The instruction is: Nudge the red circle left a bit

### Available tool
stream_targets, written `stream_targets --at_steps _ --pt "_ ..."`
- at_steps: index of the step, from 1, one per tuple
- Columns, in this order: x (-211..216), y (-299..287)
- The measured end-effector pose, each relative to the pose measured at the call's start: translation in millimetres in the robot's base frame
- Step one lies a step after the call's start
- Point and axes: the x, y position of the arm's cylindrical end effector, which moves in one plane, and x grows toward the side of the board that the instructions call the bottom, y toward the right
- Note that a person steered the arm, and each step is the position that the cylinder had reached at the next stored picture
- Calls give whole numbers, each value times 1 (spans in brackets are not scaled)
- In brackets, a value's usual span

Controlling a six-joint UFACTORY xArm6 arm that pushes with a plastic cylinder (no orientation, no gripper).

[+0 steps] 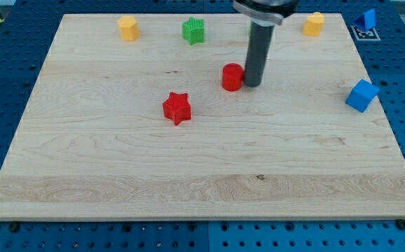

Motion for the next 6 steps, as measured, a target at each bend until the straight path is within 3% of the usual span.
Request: stream_targets --at_steps 3,5,6 --pt "-4 -81" --pt "-16 -27" --pt "-18 -65"
